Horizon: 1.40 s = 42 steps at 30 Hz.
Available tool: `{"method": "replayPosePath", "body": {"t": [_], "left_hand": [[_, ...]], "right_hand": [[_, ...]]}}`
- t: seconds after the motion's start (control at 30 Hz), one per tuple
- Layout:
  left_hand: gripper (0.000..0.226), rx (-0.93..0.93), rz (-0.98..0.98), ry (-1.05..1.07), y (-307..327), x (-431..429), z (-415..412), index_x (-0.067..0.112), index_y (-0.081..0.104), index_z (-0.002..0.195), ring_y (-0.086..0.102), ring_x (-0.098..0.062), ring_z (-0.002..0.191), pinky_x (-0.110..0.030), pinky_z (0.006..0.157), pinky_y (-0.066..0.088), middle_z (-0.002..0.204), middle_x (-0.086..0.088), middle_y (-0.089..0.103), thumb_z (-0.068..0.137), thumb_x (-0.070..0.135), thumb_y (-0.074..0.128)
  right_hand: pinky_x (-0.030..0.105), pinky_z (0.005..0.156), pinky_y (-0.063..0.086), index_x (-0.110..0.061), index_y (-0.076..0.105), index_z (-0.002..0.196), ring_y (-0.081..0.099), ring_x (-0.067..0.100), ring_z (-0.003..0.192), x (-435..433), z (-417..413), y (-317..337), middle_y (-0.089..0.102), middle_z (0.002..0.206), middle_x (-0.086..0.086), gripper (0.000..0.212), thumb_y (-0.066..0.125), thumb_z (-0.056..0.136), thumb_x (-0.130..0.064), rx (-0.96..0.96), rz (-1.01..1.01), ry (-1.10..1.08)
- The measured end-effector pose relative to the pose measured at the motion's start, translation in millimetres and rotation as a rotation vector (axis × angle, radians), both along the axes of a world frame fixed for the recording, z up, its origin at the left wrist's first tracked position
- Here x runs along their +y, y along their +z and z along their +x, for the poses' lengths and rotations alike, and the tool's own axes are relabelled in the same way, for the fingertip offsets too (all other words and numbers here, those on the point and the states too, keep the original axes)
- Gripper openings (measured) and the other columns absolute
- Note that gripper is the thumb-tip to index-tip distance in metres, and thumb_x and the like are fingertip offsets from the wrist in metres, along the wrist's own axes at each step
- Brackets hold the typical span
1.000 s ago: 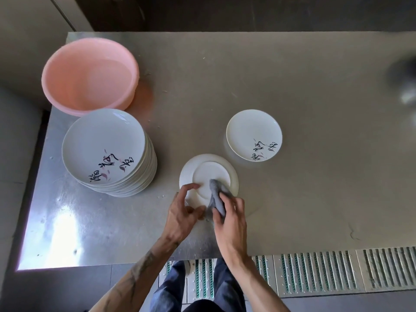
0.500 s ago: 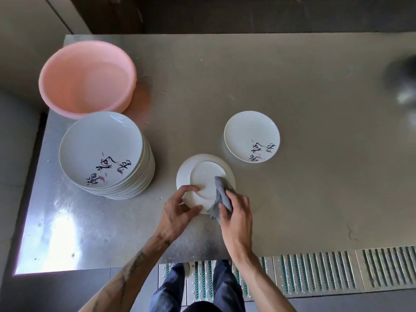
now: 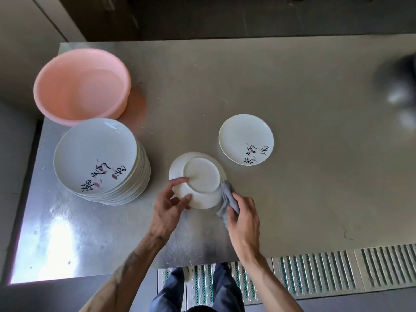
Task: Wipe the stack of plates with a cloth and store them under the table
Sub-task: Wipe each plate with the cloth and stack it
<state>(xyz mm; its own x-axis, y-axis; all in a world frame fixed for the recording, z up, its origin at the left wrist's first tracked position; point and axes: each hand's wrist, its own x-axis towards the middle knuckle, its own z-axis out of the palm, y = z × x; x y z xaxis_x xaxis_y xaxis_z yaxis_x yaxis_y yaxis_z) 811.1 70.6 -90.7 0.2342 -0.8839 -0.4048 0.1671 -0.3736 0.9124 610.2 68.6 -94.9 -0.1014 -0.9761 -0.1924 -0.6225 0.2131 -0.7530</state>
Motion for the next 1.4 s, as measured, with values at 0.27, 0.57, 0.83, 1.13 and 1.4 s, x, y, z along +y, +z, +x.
{"method": "replayPosePath", "body": {"t": [0.27,0.57,0.83,1.13,1.4], "left_hand": [[0.034,-0.185,-0.249,0.018,29.2,-29.6,13.6,0.021,0.062,0.121,0.058,-0.033,0.081,-0.045,0.072,0.048,0.090,-0.021,0.064,0.091,0.007,0.071],[0.042,-0.715,-0.385,-0.034,45.3,-117.3,-31.1,0.038,0.042,0.110,0.062,-0.004,0.077,-0.014,0.071,0.044,0.092,0.029,0.069,0.092,0.016,0.072],[0.013,-1.058,-0.642,-0.114,12.9,-156.5,-58.7,0.026,0.064,0.105,0.049,-0.013,0.074,-0.020,0.071,0.031,0.079,0.003,0.069,0.096,0.019,0.070],[0.018,-1.158,-0.740,-0.317,-28.5,-156.8,-79.7,0.017,0.076,0.101,0.065,-0.019,0.081,-0.035,0.081,0.044,0.092,0.006,0.077,0.100,0.029,0.062],[0.010,-1.029,-0.579,-0.455,-47.5,-157.4,-73.6,0.011,0.078,0.095,0.074,-0.020,0.104,-0.033,0.096,0.042,0.115,0.000,0.077,0.085,0.014,0.078]], "right_hand": [[0.022,0.087,0.048,-0.013,0.067,0.126,0.064,0.014,0.099,-11.6,-26.7,6.2,0.058,0.111,-0.006,0.036,0.066,0.092,-0.001,0.021,-0.050,-0.057],[0.025,0.090,0.051,-0.018,0.065,0.130,0.063,0.012,0.103,-19.8,-27.7,7.7,0.057,0.111,-0.008,0.040,0.065,0.093,-0.002,0.016,-0.013,0.018],[0.020,0.091,0.047,-0.020,0.066,0.129,0.061,0.010,0.103,-25.3,-32.3,6.1,0.056,0.110,-0.009,0.044,0.064,0.091,0.002,0.018,-0.014,0.045],[0.026,0.095,0.049,-0.018,0.066,0.129,0.061,0.012,0.105,-31.3,-34.8,4.5,0.058,0.111,-0.007,0.043,0.064,0.090,0.002,0.008,-0.017,0.040],[0.026,0.093,0.049,-0.017,0.067,0.128,0.061,0.011,0.104,-30.8,-36.4,4.0,0.058,0.111,-0.006,0.042,0.064,0.090,0.001,-0.008,-0.005,0.025]]}}
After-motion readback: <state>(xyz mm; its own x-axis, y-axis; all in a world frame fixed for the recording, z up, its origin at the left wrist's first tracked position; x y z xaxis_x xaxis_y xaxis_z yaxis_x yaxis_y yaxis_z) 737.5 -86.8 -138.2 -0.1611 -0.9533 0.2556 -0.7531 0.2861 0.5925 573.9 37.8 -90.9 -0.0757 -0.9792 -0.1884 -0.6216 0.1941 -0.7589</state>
